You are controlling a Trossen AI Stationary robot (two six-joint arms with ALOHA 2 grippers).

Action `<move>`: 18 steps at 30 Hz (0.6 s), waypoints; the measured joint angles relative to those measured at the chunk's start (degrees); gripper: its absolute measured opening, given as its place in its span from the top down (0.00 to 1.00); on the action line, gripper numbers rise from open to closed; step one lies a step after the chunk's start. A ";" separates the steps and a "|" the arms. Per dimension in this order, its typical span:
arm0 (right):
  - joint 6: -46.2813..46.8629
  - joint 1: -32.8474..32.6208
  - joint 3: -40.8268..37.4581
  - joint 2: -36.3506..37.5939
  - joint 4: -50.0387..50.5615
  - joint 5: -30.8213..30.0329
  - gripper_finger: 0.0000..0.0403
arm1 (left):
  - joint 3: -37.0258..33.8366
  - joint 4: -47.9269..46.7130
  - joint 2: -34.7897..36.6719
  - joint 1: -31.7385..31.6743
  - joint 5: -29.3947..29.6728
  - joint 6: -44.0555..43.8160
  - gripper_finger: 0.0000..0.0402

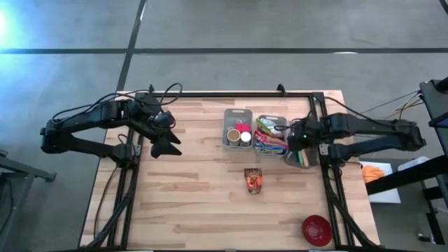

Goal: Pick & Place Food Item
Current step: Put the orange spoon into the black bin

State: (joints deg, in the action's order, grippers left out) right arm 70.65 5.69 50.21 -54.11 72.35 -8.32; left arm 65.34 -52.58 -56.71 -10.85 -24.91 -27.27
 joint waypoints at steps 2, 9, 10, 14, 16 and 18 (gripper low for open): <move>-3.01 2.30 -1.22 -0.15 0.10 1.36 0.93 | 0.00 0.00 0.00 0.00 0.00 0.00 0.13; -10.46 8.49 -4.70 -1.78 -0.60 2.15 0.93 | 0.00 0.00 0.00 0.00 0.00 0.00 0.13; -11.65 9.00 -4.90 -2.20 -1.02 2.10 0.93 | 0.00 0.00 -0.02 0.00 0.00 0.00 0.13; -15.52 10.64 -5.39 -4.59 -1.55 1.90 0.93 | 0.00 0.00 -0.02 0.00 0.00 0.07 0.13; -17.05 11.21 -5.39 -6.00 -1.63 1.22 0.93 | 0.00 0.00 -0.02 0.00 0.00 0.09 0.13; -17.30 11.78 -5.39 -7.47 -2.06 0.91 0.93 | 0.00 0.00 -0.02 0.00 0.00 0.26 0.13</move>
State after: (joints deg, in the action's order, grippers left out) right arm 53.35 17.47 44.82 -61.58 70.28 -7.41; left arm 65.34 -52.58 -56.73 -10.85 -24.91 -27.00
